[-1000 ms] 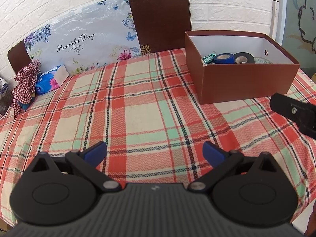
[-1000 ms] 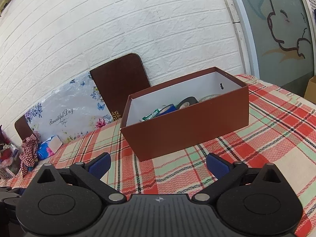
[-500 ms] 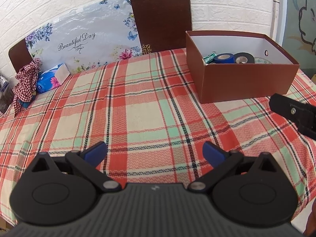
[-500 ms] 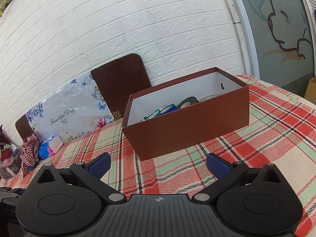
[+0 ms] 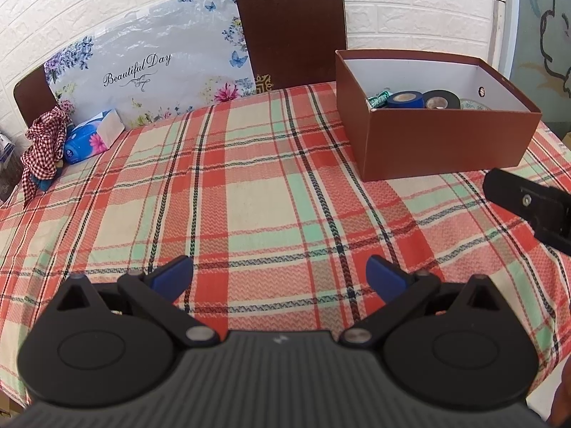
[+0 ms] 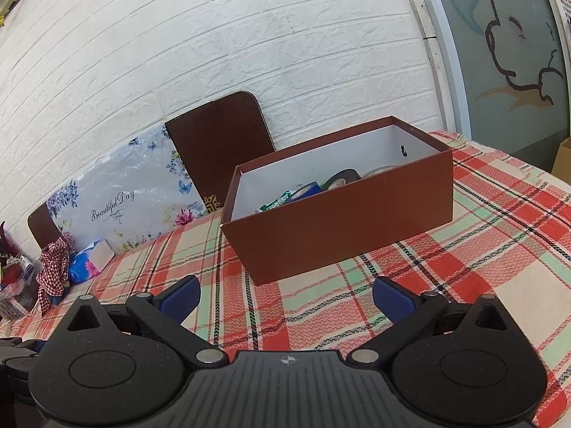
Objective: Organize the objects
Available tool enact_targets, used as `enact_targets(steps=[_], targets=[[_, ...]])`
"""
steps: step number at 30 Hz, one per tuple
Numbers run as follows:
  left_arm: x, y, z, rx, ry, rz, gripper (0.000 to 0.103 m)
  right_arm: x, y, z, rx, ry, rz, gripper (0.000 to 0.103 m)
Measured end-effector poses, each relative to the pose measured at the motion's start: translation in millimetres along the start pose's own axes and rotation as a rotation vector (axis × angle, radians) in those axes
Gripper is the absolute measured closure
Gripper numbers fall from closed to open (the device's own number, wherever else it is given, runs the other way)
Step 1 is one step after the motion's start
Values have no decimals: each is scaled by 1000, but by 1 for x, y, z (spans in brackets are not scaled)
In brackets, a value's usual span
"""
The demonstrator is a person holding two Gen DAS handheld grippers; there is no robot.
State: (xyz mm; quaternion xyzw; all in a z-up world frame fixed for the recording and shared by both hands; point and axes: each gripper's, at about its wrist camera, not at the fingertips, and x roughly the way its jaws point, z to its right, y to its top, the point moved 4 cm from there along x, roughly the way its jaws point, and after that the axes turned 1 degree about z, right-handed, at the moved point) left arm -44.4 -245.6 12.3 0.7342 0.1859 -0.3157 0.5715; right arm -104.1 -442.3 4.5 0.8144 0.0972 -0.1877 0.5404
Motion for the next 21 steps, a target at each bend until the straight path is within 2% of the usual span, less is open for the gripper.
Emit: enact_targets(steps=[11,21], targets=[[5,-2,-2,-2,-7,-19,0,3,-3,-1,-4,-1,-13,0],[11,-6,-3,-4,-8,-51,0,11,-11,-4,-21,12,-67,0]])
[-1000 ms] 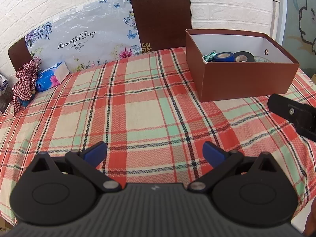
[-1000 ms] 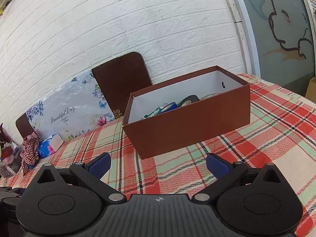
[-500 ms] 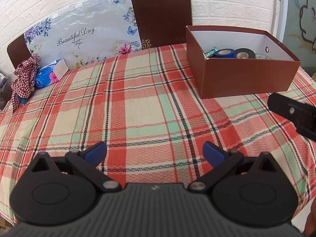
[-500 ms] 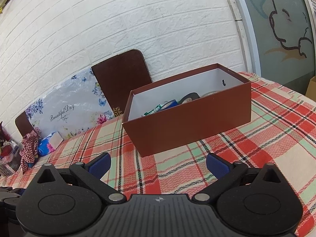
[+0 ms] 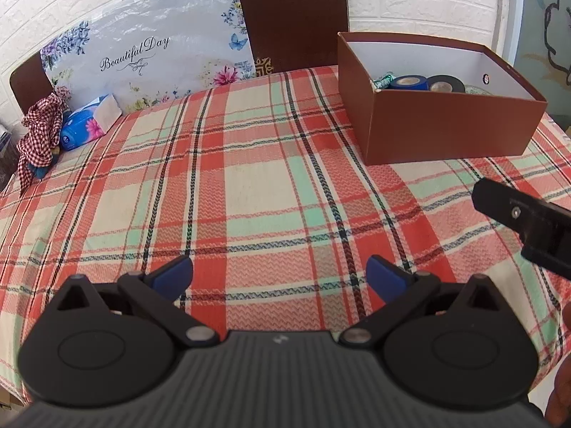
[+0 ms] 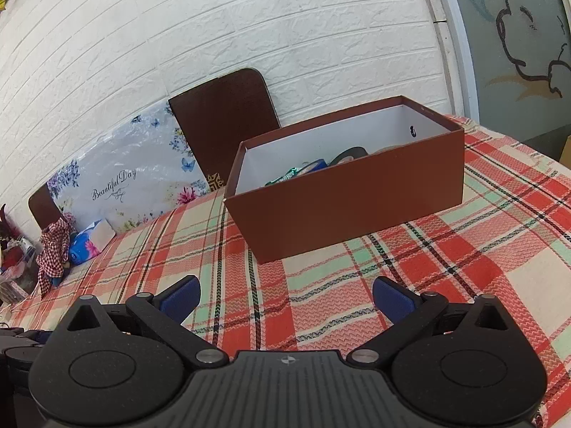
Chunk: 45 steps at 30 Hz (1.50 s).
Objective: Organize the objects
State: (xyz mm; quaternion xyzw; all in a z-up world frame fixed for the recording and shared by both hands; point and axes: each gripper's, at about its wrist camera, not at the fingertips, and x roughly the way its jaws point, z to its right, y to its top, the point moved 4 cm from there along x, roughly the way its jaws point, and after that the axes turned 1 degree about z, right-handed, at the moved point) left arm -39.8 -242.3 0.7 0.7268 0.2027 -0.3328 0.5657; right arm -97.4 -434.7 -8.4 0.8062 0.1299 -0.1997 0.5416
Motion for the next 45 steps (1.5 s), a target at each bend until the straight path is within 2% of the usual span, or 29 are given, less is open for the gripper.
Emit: enact_targets(steps=[17,45], targets=[[9,-5,1,-3,-3,-46,0,5,-5,1,11,2,-28,0],[12,-7,3,5,-5,-59,0,7,-5,3,22,3,-32,1]])
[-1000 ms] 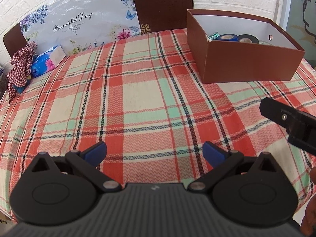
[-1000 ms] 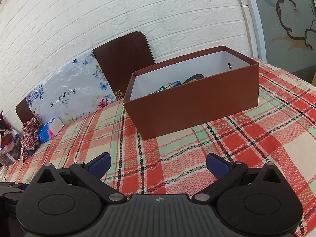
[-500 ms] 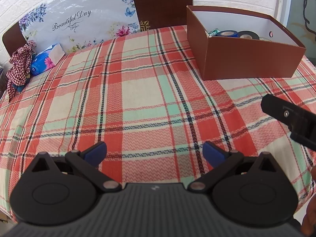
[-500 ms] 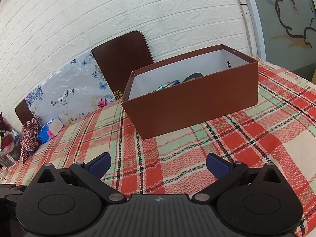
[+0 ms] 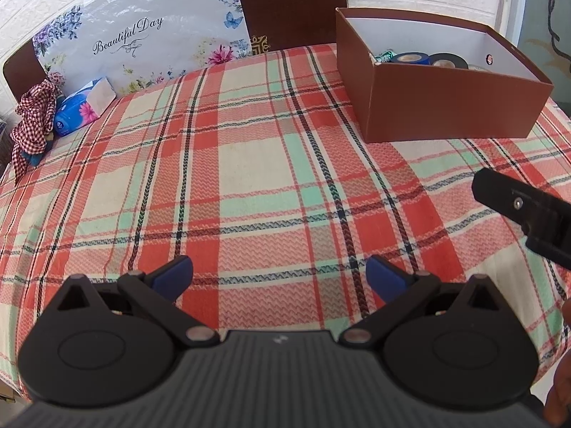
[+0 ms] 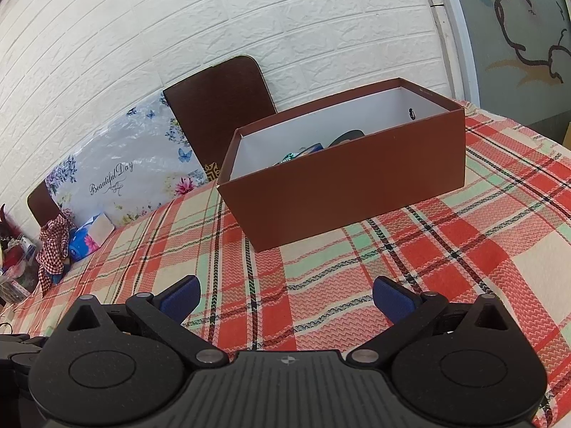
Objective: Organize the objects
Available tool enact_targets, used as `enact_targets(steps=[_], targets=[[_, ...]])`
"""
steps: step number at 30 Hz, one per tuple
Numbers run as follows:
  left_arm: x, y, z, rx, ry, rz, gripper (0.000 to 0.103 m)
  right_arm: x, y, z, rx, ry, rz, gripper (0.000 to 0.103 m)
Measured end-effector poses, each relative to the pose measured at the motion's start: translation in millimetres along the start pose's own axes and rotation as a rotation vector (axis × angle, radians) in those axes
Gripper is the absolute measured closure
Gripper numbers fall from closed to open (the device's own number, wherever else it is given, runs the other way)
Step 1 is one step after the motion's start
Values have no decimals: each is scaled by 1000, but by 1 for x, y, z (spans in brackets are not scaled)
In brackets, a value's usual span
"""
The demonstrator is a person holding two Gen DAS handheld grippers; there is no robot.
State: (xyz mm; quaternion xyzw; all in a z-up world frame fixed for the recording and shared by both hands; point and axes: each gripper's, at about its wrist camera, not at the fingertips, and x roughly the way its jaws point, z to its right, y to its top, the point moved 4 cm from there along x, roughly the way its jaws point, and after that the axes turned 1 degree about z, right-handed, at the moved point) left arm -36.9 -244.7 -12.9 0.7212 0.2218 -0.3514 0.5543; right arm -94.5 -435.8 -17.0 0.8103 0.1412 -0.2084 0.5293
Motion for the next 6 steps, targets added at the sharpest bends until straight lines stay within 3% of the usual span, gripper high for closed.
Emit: enact_targets(steps=[6], targets=[[-2,-1,2,8,-22,7,0,0,0,0,-2,-1,1,1]])
